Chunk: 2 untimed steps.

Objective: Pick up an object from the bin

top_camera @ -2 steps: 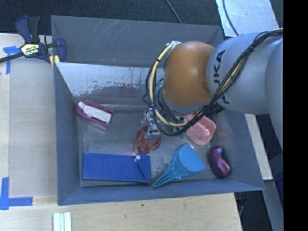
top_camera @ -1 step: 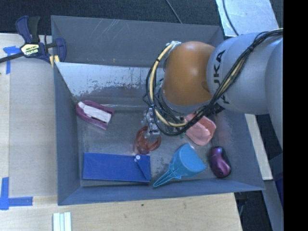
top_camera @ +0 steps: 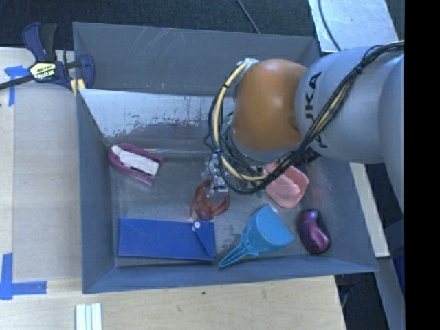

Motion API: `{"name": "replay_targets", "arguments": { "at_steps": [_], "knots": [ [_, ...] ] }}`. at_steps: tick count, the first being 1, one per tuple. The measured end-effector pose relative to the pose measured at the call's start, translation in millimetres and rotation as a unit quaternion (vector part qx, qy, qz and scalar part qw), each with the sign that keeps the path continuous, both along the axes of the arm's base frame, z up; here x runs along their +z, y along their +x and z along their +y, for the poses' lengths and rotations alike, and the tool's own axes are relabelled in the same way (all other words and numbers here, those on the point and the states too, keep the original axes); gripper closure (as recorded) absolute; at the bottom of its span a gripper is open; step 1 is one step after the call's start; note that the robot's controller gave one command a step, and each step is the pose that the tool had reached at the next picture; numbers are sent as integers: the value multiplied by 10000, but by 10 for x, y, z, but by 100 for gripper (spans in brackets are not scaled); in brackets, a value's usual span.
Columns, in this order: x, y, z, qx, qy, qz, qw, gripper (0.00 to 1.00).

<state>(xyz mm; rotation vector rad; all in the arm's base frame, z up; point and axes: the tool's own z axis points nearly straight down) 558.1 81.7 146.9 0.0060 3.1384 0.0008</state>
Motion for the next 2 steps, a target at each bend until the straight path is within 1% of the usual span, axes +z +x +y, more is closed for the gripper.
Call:
{"name": "replay_targets", "arguments": {
  "at_steps": [1, 2],
  "knots": [
    [0, 0, 0, -1, 0, 0, 10000, 100],
    [813, 10, 31, 5, 0, 10, 10000, 100]
  ]
}}
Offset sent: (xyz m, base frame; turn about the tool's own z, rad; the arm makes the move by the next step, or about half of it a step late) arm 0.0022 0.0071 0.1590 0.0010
